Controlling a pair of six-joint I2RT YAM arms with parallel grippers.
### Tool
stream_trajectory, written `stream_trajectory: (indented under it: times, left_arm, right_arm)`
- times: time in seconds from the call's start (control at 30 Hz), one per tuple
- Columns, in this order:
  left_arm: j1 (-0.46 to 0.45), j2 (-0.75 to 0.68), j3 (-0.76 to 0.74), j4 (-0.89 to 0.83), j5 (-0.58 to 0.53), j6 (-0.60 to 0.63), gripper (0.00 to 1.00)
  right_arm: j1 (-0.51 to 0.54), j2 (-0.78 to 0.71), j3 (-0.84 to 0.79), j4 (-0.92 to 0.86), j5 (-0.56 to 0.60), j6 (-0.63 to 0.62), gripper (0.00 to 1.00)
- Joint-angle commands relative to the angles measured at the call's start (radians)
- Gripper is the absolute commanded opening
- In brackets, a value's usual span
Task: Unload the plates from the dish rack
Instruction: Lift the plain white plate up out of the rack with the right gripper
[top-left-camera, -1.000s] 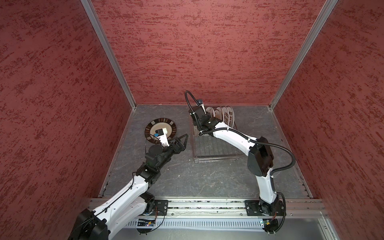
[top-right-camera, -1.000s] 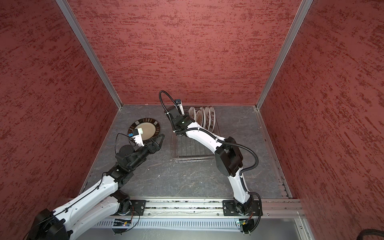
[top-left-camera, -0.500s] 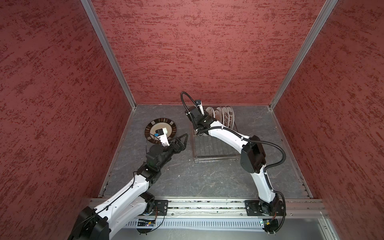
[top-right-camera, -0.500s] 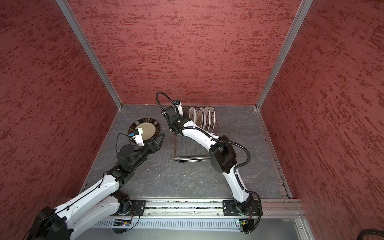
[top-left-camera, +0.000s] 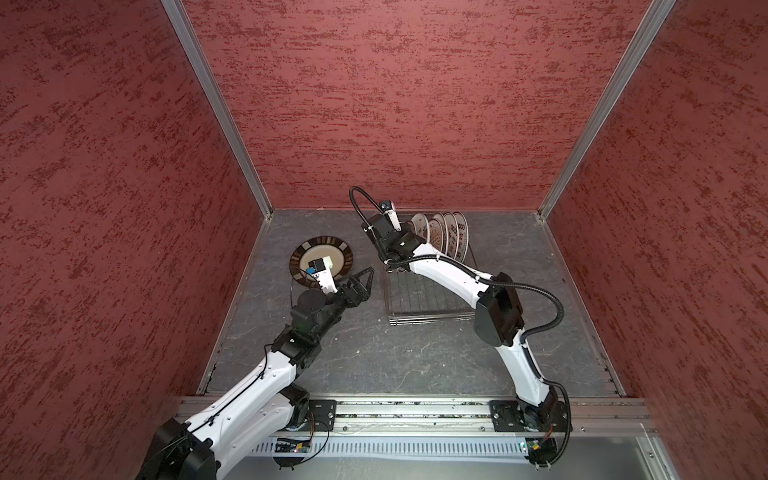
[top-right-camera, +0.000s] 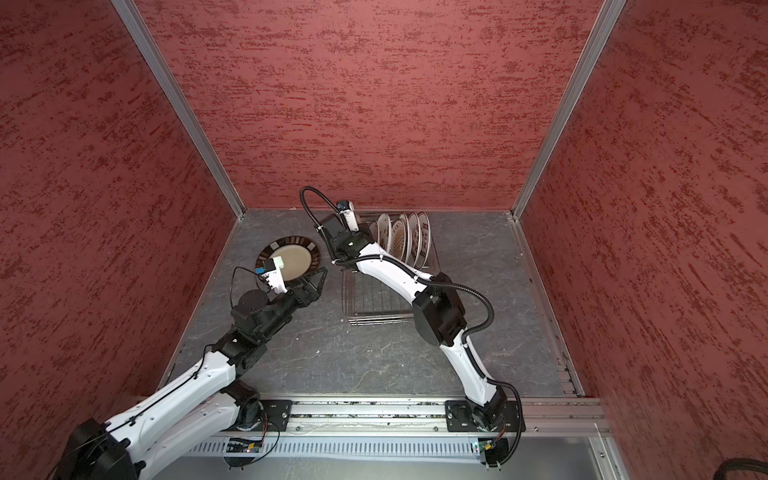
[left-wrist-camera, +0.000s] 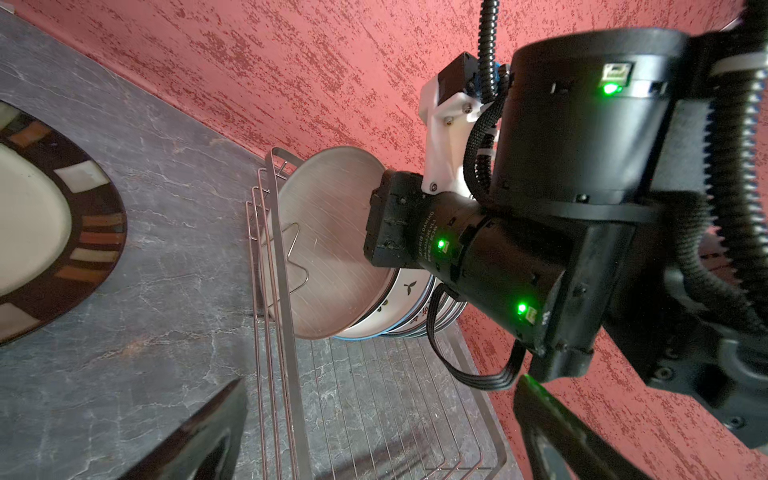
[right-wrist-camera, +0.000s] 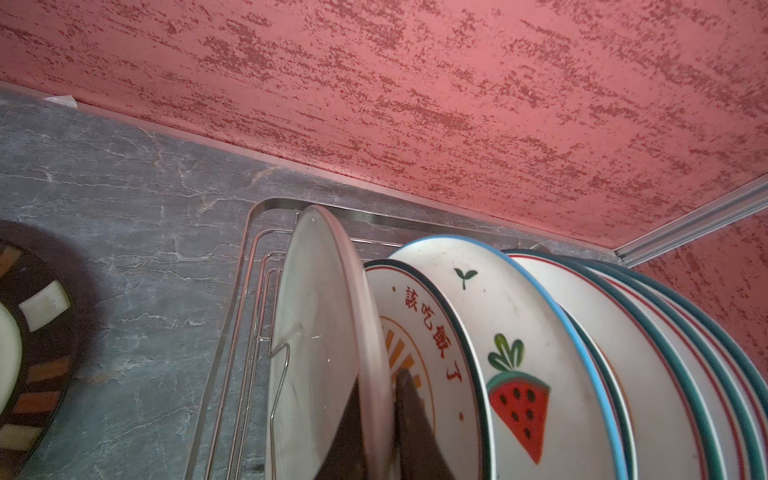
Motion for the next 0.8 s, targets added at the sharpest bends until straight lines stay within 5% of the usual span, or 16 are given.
stream_trajectory:
  times: [0.0,0.77]
  left_arm:
    - [0.004,-0.009,-0.001,-0.009,-0.001,0.019,0.99]
    - [0.004,-0.003,0.009,0.015,0.031,-0.009,0.99]
  right_arm:
    - [0.009,-0.050,0.052,0.049,0.099,-0.050,0.00]
    - [0.028,-0.243,-0.089,0.221,0.164,-0.169,0.00]
